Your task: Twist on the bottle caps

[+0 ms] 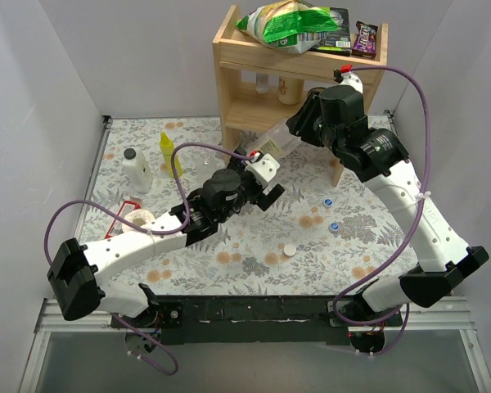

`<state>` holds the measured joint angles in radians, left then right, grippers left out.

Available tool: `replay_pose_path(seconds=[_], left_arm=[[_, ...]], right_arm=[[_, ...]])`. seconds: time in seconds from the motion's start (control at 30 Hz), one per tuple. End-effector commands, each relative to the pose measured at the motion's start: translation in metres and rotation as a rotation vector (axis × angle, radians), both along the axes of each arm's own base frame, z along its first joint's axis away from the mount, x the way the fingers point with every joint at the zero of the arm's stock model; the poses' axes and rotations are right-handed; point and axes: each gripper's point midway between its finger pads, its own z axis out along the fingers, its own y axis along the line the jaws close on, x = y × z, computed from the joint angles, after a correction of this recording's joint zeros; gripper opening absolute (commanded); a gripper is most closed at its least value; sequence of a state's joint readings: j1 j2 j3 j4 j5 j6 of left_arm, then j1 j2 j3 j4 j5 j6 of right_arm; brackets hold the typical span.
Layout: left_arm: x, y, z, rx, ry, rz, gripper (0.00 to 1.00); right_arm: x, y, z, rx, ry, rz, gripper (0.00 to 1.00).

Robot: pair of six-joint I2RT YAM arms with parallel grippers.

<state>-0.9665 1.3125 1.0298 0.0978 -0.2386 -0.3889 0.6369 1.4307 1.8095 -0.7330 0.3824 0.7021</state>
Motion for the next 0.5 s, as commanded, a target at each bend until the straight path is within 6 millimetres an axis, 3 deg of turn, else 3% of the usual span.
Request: replay_pose_path(seconds=[0.0,0.2,0.47], left_arm=[[0.022,0.015,0.031,-0.026,-0.118,0.148,0.98],[0.029,0.017,0.026,-0.022,-0.156,0.174,0.98],[0.037,0.007,0.023,-0.089,-0.072,0.109,0.97]], right_arm=[[-0.001,-0.002,0.021,0.088,-0.021,-0.044,0.01],[-0.007,0.002,0.021,0.091,-0.031,0.008,0.01],[-0.013,0.009,0.019,0.074,-0.052,0.081,0.01]])
